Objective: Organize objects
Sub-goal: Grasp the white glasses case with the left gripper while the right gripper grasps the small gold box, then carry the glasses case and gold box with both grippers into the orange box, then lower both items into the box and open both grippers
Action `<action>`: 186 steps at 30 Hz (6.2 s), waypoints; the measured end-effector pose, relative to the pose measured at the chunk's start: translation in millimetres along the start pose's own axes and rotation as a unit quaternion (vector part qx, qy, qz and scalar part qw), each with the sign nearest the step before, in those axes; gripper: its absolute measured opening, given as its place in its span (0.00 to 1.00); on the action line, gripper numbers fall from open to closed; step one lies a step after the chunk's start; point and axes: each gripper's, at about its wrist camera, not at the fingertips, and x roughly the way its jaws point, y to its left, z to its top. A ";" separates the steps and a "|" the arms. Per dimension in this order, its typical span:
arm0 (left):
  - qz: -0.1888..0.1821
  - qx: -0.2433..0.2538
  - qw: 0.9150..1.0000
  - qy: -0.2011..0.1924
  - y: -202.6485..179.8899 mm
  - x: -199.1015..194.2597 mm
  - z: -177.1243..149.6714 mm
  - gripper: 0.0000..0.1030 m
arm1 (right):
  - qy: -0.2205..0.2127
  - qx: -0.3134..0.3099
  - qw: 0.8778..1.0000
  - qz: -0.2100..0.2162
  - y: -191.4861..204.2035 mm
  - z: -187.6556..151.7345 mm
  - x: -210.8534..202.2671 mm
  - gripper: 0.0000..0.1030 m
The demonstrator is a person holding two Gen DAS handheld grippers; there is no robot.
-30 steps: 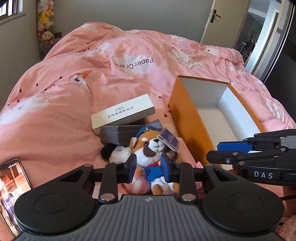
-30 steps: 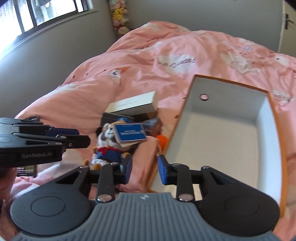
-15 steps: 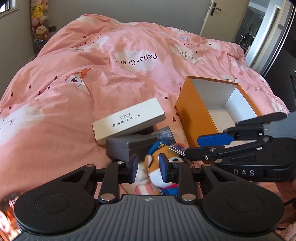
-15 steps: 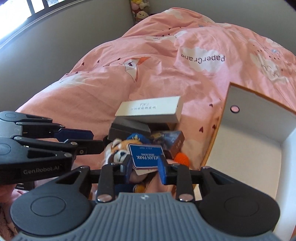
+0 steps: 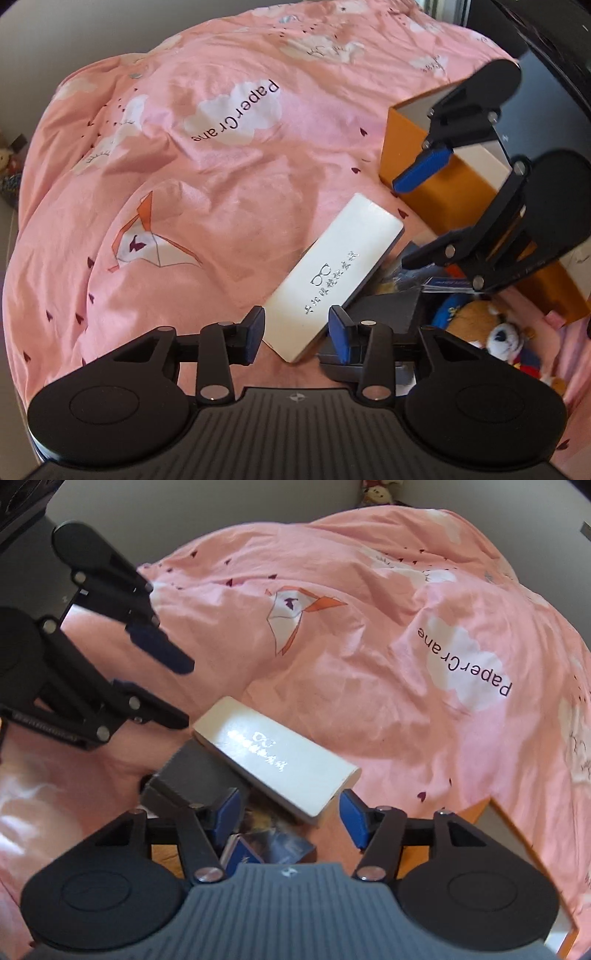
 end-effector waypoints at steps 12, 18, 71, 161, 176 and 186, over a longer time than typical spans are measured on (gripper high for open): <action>-0.045 0.081 0.996 0.005 -0.9 43.7 10.9 0.64 | 0.043 -0.031 0.999 0.012 -13.7 10.2 40.8 0.58; -0.051 0.113 0.992 0.009 -5.3 70.8 24.3 0.67 | 0.036 0.030 0.999 0.014 -36.2 15.0 50.1 0.45; -0.056 -0.015 0.998 0.019 28.5 57.8 43.3 0.67 | 0.052 -0.145 0.987 0.049 -31.6 18.5 31.1 0.63; 0.003 0.393 0.919 0.031 -212.2 164.2 144.4 0.75 | 0.191 -0.326 0.916 -0.132 -128.2 -171.8 0.0 0.63; 0.019 0.349 0.937 0.013 -202.3 159.9 148.1 0.64 | 0.168 -0.283 0.932 -0.153 -149.5 -157.8 -10.3 0.51; -0.004 0.321 0.947 -0.017 -197.6 117.5 150.2 0.65 | 0.120 -0.175 0.969 -0.126 -153.0 -137.8 -56.5 0.53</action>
